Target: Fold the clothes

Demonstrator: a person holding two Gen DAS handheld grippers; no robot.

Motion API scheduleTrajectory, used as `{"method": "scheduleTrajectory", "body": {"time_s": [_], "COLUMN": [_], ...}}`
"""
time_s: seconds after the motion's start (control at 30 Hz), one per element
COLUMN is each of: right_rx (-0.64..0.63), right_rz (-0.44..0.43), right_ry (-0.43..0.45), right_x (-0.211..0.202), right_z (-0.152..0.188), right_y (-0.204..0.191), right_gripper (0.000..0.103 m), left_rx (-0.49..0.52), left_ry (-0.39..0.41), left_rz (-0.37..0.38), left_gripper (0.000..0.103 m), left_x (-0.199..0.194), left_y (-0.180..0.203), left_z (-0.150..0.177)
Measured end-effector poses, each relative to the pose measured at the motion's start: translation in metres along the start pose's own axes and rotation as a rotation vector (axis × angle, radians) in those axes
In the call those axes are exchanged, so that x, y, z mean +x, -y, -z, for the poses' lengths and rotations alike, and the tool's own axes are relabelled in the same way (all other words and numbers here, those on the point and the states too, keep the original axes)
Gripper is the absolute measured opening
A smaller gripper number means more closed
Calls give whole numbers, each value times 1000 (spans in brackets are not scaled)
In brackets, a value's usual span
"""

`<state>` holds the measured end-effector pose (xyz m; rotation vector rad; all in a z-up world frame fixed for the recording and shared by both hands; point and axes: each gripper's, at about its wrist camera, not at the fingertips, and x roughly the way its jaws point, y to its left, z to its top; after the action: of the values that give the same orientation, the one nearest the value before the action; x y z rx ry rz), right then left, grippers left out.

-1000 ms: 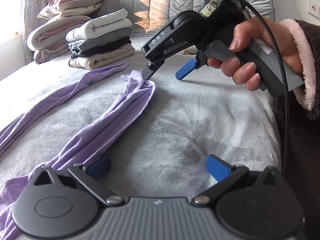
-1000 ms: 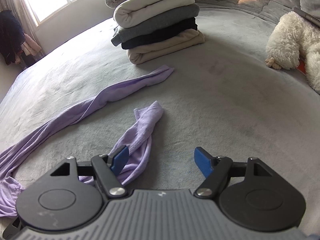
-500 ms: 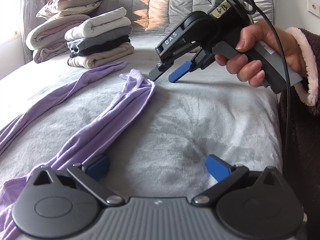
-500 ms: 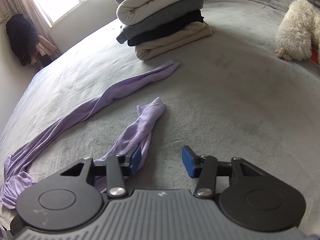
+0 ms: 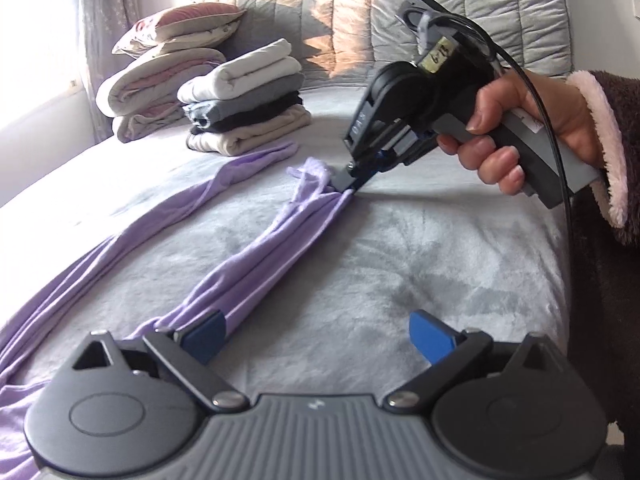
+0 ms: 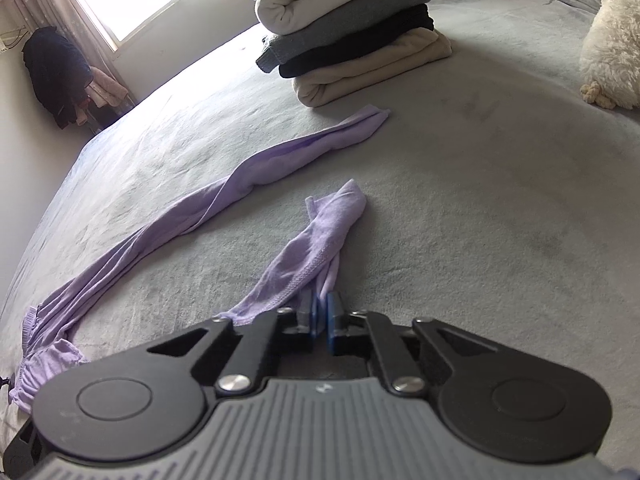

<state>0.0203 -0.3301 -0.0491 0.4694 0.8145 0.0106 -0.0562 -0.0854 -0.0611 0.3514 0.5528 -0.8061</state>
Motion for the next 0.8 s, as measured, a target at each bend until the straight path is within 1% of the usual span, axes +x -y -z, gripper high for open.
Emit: {"method": "scheduleTrajectory", "body": {"time_s": [0.03, 0.07, 0.13, 0.17, 0.2, 0.23, 0.37, 0.47, 0.5, 0.53, 0.57, 0.6, 0.63, 0.7, 0.8], "right_rx": [-5, -14, -32, -39, -47, -51, -54, -64, -66, -68, -70, -74, -78, -85, -93], "right_rz": [4, 9, 16, 20, 24, 32, 50, 55, 58, 58, 56, 55, 56, 58, 64], "right_ry": [9, 23, 47, 57, 68, 73, 68, 62, 61, 59, 56, 54, 51, 45, 29], "right_x": [-2, -5, -11, -14, -17, -20, -29, -37, -39, -42, -46, -49, -51, -56, -61], "right_z": [0, 1, 2, 2, 2, 3, 5, 7, 8, 10, 12, 13, 15, 19, 24], "right_y": [-2, -5, -9, -11, -12, -13, -10, -8, -7, -7, -6, -5, -5, -4, -1], "right_gripper": [4, 4, 4, 4, 4, 4, 4, 4, 4, 4, 4, 4, 4, 4, 4], "left_rx": [-12, -23, -47, -59, -70, -82, -57, -32, -24, -17, -11, -5, 2, 15, 38], "left_ry": [4, 7, 15, 19, 22, 26, 34, 34, 30, 27, 24, 21, 18, 11, 5], "left_rz": [-15, -30, -60, -75, -90, -105, -89, -75, -70, -65, -64, -64, -60, -47, -4], "left_gripper": [85, 82, 65, 60, 54, 52, 49, 44, 39, 36, 31, 23, 12, 1, 0], "left_x": [-2, -4, -8, -9, -11, -13, -2, 7, 10, 12, 13, 14, 15, 16, 11], "left_y": [-3, -6, -13, -16, -19, -22, -16, -7, -5, -3, -1, 1, 3, 6, 10], "left_z": [0, 0, 0, 0, 0, 0, -7, -11, -12, -13, -13, -14, -14, -15, -15]}}
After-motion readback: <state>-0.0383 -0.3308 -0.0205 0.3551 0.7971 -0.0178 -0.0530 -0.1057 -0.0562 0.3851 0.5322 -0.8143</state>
